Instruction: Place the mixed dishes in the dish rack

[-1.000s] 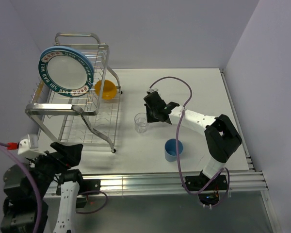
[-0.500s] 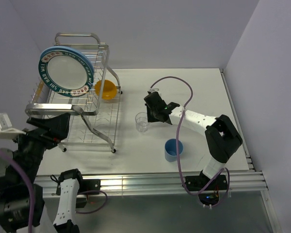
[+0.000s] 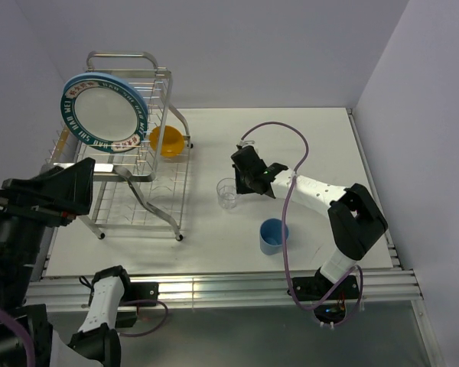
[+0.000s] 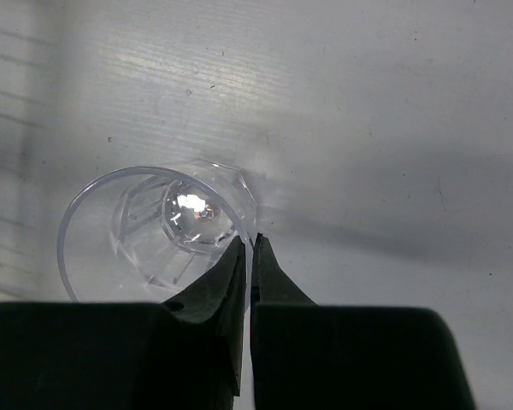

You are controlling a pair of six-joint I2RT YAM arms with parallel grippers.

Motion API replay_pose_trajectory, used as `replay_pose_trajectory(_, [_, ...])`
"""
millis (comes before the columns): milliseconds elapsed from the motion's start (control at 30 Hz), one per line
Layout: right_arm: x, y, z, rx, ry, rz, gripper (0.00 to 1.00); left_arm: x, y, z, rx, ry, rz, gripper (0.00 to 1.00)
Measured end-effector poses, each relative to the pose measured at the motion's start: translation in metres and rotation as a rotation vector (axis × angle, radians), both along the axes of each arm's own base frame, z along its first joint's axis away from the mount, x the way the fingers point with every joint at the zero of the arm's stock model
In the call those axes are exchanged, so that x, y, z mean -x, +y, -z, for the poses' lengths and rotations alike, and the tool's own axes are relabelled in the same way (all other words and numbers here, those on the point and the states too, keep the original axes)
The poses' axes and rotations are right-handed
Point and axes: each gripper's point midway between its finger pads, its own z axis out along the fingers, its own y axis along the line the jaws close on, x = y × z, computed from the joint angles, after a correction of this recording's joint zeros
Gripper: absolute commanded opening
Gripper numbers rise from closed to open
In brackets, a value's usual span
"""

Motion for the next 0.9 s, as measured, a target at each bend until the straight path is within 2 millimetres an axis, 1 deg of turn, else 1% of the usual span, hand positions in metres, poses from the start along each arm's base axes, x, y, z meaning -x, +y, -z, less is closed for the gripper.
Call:
replay_pose_trajectory(100, [0.000, 0.001, 0.000, -0.006, -0.002, 0.000, 0.00, 0.017, -0.009, -0.034, -0.061, -0.091, 0.008, 0.99])
replay_pose_trajectory(133, [0.000, 0.002, 0.000, -0.009, -0.001, 0.001, 0.00, 0.019, -0.012, -0.039, -0.071, -0.105, 0.017, 0.99])
replay_pose_trajectory(200, [0.000, 0.002, 0.000, -0.010, 0.000, 0.001, 0.00, 0.015, -0.016, -0.045, -0.080, -0.118, 0.039, 0.99])
replay_pose_trajectory(267, [0.000, 0.001, 0.000, -0.010, 0.001, 0.001, 0.00, 0.000, -0.016, -0.044, -0.053, -0.106, 0.064, 0.99])
replay_pose_trajectory(333, [0.000, 0.001, -0.001, -0.012, 0.002, 0.002, 0.00, -0.024, -0.012, -0.043, 0.001, -0.106, 0.090, 0.99])
replay_pose_trajectory(367, [0.000, 0.000, -0.002, -0.014, 0.001, 0.002, 0.00, -0.037, -0.008, -0.039, 0.034, -0.088, 0.100, 0.99])
replay_pose_trajectory(400, [-0.001, -0.002, -0.004, -0.017, -0.001, 0.005, 0.00, -0.050, -0.005, -0.035, 0.072, -0.063, 0.107, 0.99])
replay_pose_trajectory(433, [-0.001, -0.004, -0.006, -0.021, -0.004, 0.009, 0.00, -0.063, 0.002, -0.036, 0.098, -0.053, 0.096, 0.99])
replay_pose_trajectory(467, [-0.001, -0.007, -0.009, -0.027, -0.009, 0.014, 0.00, -0.073, 0.008, -0.039, 0.120, -0.055, 0.090, 0.99])
replay_pose_trajectory(500, [-0.001, -0.011, -0.012, -0.031, -0.014, 0.021, 0.00, -0.079, 0.011, -0.048, 0.137, -0.073, 0.099, 0.99])
replay_pose_trajectory(533, [-0.001, -0.014, -0.016, -0.036, -0.021, 0.028, 0.00, -0.084, 0.017, -0.053, 0.146, -0.084, 0.085, 0.99])
replay_pose_trajectory(567, [-0.002, -0.018, -0.022, -0.046, -0.032, 0.037, 0.00, -0.087, 0.021, -0.063, 0.150, -0.103, 0.079, 0.99])
replay_pose_trajectory(633, [-0.004, -0.023, -0.030, -0.056, -0.049, 0.048, 0.00, -0.084, 0.021, -0.084, 0.126, -0.149, 0.079, 0.99])
replay_pose_trajectory(700, [-0.007, -0.028, -0.037, -0.066, -0.065, 0.059, 0.00, -0.073, 0.014, -0.110, 0.064, -0.219, 0.072, 0.99])
replay_pose_trajectory(767, [-0.008, -0.030, -0.039, -0.067, -0.070, 0.066, 0.00, -0.057, -0.004, -0.128, -0.017, -0.281, 0.110, 0.99])
replay_pose_trajectory(833, [-0.009, -0.032, -0.038, -0.065, -0.068, 0.070, 0.00, -0.042, -0.020, -0.133, -0.062, -0.306, 0.160, 0.99])
replay_pose_trajectory(900, [-0.008, -0.034, -0.036, -0.061, -0.063, 0.072, 0.00, -0.029, -0.037, -0.129, -0.078, -0.309, 0.266, 0.99])
